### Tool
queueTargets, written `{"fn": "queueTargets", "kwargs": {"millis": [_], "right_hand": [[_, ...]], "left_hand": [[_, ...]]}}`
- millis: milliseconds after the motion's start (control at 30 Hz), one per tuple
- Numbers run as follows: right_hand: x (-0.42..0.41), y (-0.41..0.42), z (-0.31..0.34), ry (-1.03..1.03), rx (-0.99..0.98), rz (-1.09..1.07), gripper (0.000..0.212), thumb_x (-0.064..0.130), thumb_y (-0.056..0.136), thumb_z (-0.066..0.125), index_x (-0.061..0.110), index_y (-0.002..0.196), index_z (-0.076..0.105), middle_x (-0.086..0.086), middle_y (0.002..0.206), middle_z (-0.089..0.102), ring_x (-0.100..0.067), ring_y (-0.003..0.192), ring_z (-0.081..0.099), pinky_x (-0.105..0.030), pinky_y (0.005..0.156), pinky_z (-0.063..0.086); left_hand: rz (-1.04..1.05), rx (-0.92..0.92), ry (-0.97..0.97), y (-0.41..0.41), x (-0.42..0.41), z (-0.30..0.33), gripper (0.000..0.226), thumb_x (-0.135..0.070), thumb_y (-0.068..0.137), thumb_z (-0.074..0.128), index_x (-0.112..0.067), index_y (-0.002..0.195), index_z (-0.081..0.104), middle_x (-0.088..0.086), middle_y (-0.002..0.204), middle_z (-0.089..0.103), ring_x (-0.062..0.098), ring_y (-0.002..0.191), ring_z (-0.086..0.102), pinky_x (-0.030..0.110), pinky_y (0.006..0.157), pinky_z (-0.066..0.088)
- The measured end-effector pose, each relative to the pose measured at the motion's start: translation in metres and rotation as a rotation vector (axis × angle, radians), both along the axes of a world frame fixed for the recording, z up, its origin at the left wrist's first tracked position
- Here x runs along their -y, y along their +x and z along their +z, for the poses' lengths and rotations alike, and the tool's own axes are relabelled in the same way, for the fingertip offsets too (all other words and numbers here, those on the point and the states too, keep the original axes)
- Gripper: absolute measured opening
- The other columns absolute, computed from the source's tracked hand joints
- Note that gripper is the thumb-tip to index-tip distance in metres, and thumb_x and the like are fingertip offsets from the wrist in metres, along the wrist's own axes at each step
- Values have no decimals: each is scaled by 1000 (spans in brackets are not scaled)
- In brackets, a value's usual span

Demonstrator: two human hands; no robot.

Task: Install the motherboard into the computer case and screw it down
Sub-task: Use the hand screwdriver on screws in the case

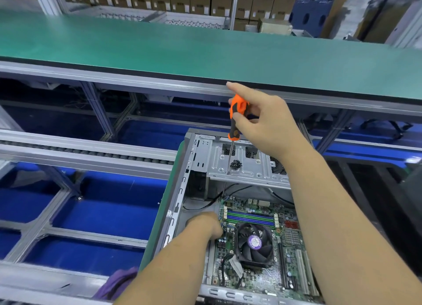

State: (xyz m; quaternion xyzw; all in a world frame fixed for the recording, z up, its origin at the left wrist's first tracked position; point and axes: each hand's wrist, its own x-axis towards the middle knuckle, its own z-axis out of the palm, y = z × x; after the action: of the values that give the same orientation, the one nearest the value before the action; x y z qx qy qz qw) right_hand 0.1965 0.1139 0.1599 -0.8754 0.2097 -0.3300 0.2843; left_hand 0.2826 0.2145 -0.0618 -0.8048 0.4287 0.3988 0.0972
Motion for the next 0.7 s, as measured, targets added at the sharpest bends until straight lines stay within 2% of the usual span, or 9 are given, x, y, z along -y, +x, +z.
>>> {"fn": "queueTargets", "kwargs": {"millis": [100, 200, 267, 367, 467, 533, 600, 667, 700], "right_hand": [[2, -1, 5, -70, -36, -59, 48, 27, 91, 76, 29, 137, 63, 0, 101, 62, -23, 99, 61, -44, 93, 54], [0, -4, 5, 17, -21, 16, 50, 15, 94, 69, 28, 141, 60, 6, 116, 66, -17, 111, 63, -37, 97, 56], [0, -4, 5, 5, -19, 1, 47, 14, 92, 72, 28, 136, 64, 3, 111, 69, -17, 104, 66, -37, 96, 56], [1, -6, 7, -41, -24, -35, 43, 25, 90, 78, 29, 131, 67, 3, 103, 66, -19, 101, 63, -40, 95, 53], [-1, -8, 6, 25, -18, 35, 48, 10, 93, 69, 26, 138, 62, 8, 108, 68, -15, 110, 65, -37, 98, 55], [0, -7, 6, -2, -31, 21, 47, 11, 91, 72, 27, 135, 64, 7, 105, 69, -14, 99, 68, -36, 96, 56], [1, -7, 7, -44, -30, -21, 44, 22, 89, 78, 29, 131, 67, 5, 103, 68, -16, 91, 66, -37, 95, 54], [0, -8, 6, 3, -14, 11, 47, 21, 91, 76, 30, 135, 64, 3, 110, 69, -14, 99, 67, -32, 99, 53], [0, -9, 5, 38, -8, 43, 50, 15, 92, 73, 29, 139, 62, 2, 115, 69, -13, 104, 68, -29, 100, 54]], "left_hand": [[0, -9, -2, 0, 1, -2, 28, -7, 89, 44, -8, 115, 55, 10, 107, 58, 27, 96, 58, 36, 87, 51], [-9, -7, -2, 1, 4, -3, 38, -7, 89, 43, -9, 125, 53, 10, 116, 57, 26, 99, 58, 37, 90, 51], [-25, -4, 3, 0, 5, -3, 32, -7, 89, 43, -10, 119, 54, 10, 110, 57, 26, 104, 60, 37, 90, 51], [-24, 2, 4, -1, 5, -3, 28, -8, 89, 44, -10, 115, 55, 9, 106, 57, 26, 101, 61, 37, 89, 51], [-42, 11, 5, -1, 6, -2, 18, -6, 89, 43, -11, 104, 52, 7, 99, 54, 25, 90, 55, 36, 87, 51], [-44, 13, 6, -1, 6, -3, 16, -5, 88, 43, -10, 101, 51, 7, 95, 53, 25, 88, 55, 36, 88, 51], [-40, 10, 9, -2, 7, -3, 16, -5, 88, 43, -11, 101, 51, 8, 100, 57, 25, 93, 59, 37, 90, 52], [-41, 10, 8, -1, 7, -3, 15, -6, 89, 43, -12, 101, 51, 10, 106, 59, 26, 101, 62, 37, 90, 52], [-44, 12, 8, -1, 7, -4, 15, -6, 89, 44, -11, 101, 52, 10, 104, 59, 25, 99, 61, 37, 89, 52]]}}
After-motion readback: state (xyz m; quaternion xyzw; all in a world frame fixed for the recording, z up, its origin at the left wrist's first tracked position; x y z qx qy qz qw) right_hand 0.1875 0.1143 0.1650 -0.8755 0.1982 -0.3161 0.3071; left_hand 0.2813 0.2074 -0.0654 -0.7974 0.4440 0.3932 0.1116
